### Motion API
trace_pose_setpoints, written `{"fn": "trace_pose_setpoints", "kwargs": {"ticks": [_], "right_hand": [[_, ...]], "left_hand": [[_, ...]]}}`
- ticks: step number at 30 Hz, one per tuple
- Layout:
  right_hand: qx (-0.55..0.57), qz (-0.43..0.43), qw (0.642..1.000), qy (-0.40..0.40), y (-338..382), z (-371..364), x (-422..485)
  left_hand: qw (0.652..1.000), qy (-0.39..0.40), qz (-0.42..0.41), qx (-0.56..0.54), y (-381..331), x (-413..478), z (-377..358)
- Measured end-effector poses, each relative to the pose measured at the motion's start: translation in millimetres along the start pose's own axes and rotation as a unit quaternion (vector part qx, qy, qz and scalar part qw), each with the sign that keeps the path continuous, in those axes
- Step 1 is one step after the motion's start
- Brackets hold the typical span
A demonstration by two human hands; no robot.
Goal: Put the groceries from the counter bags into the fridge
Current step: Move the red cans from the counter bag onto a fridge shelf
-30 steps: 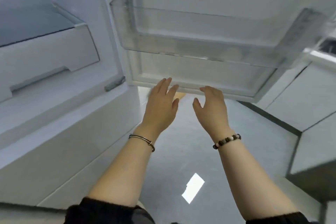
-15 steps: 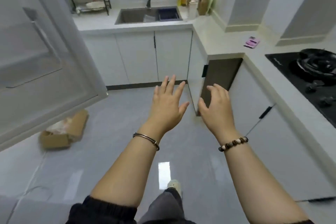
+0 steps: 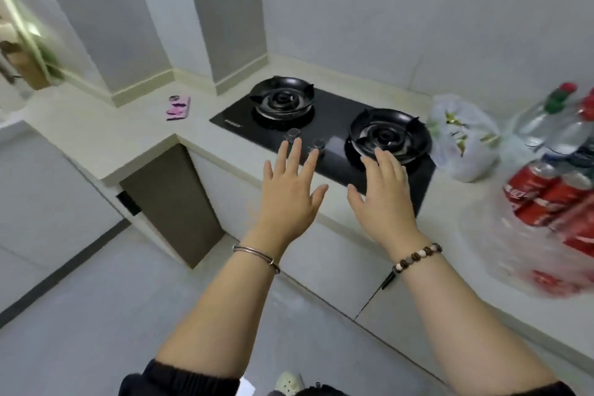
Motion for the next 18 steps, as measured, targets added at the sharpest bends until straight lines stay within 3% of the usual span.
{"fn": "trace_pose_setpoints", "kwargs": {"ticks": [5,12,18], "right_hand": [[-0.055,-0.130,0.990,0.004,-82,7,3],[-0.076,-0.261,0.962,-0.017,-182,15,-19],[-0.058,-0.294,0.953,-0.036,-252,18,-17]], "left_hand": [[0.992,0.039,-0.116,-0.042,-57,66,-54],[0.971,0.093,-0.205,-0.086,-139,101,-115],[0.957,0.135,-0.228,-0.115,-194,131,-152]]}}
Point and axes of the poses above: each hand's wrist, its own x-axis towards the middle knuckle, its own z-axis out of the back of the hand, y = z × x, the point moved 2 cm from there along x, towards the middle knuckle, and after that the axes turned 12 degrees about -x, right-handed, at the moved point
